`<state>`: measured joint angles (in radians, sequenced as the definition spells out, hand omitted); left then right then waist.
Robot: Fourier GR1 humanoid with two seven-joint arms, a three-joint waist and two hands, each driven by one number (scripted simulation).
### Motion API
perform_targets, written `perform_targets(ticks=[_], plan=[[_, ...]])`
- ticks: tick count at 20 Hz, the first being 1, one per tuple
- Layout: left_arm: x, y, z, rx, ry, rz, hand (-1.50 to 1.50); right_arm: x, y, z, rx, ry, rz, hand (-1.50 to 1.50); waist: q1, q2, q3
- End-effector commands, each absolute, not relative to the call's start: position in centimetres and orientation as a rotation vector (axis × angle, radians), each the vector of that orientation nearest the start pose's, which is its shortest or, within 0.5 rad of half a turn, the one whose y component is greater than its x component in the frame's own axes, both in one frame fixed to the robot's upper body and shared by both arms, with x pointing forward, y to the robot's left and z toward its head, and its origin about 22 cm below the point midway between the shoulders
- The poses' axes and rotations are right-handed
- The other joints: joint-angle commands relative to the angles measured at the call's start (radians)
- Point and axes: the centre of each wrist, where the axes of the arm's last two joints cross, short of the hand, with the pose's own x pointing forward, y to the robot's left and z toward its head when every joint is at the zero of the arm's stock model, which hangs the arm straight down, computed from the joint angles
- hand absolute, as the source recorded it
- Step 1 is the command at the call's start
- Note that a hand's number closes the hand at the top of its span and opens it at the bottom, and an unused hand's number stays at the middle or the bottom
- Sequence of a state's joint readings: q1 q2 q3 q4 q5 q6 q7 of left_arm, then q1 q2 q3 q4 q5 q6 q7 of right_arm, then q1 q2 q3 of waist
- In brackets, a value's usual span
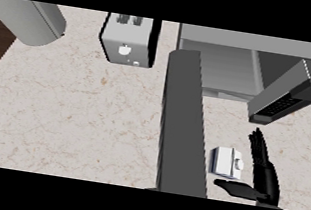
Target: Pick up the milk, place it into the microwave and close the microwave
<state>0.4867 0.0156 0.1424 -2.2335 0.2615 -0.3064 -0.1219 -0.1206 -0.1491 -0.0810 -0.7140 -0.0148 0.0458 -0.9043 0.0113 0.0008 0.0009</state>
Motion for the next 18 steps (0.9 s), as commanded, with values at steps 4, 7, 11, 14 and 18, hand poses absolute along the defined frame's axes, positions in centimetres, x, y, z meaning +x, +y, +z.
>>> perform_targets(ticks=[4, 7, 11, 14, 18], plan=[[11.5, 28.6, 6.5, -0.099, -1.943, 0.050, -1.50, 20.2, -26.9, -16.5, 0.373, -1.728, 0.114, -1.50, 0.005, 0.001, 0.000], [11.8, 28.8, 8.2, -0.063, -1.949, 0.054, -1.50, 21.1, -27.7, -15.7, 0.387, -1.806, 0.078, 1.50, -0.005, 0.000, 0.000], [12.7, 29.9, 8.1, -0.091, -1.946, 0.053, -1.50, 22.4, -25.7, -14.4, 0.042, -1.946, 0.125, 1.50, -0.019, -0.002, -0.002], [12.3, 30.4, 7.4, -0.088, -1.949, 0.055, -1.50, 22.5, -23.9, -14.6, -0.013, -1.949, 0.061, 1.50, -0.010, -0.002, -0.001], [11.0, 29.0, 5.8, -0.103, -1.926, 0.055, -1.50, 21.9, -23.9, -12.1, 0.133, -1.979, 0.041, 1.50, -0.013, -0.004, -0.002]])
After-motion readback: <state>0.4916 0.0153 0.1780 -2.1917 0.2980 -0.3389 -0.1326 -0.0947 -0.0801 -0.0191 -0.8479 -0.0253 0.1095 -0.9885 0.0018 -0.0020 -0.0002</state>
